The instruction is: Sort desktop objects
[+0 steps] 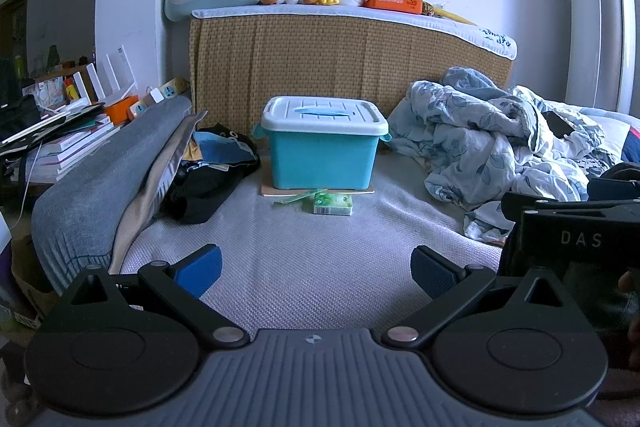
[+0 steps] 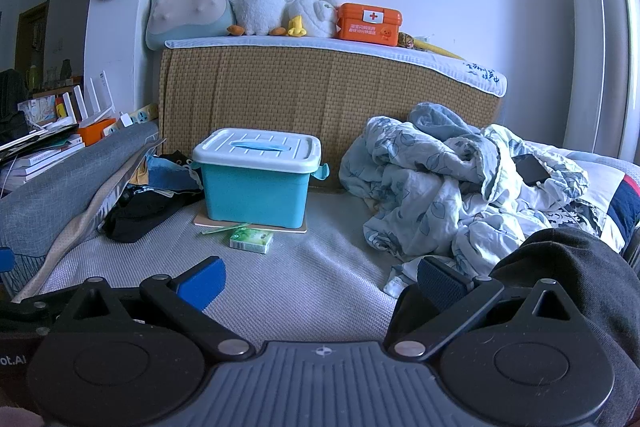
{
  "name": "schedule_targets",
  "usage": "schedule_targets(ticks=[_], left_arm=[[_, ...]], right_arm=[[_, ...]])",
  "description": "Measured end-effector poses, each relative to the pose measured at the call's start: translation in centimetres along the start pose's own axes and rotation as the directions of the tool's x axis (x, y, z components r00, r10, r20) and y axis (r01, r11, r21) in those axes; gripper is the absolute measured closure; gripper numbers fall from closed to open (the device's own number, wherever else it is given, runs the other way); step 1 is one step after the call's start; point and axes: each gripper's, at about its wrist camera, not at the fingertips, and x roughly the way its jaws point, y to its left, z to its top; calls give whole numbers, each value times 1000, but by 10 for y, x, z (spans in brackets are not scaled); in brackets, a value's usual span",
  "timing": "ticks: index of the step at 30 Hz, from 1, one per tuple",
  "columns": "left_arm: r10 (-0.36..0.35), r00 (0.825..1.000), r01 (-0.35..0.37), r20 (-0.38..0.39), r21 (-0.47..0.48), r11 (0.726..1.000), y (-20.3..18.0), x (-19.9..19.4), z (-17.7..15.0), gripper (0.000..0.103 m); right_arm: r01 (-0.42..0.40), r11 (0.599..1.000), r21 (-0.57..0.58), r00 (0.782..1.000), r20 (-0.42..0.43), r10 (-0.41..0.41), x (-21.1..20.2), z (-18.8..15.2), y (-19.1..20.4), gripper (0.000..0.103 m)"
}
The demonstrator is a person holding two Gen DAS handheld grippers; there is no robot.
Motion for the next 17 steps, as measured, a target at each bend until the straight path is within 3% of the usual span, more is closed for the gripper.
schedule_targets(ticks=[17], left_arm=[[7,999,-7,40,9,1000,-2,-11,-3,0]], right_arm=[[4,1000,3,1000,0,-4,-1,-2,4,0]])
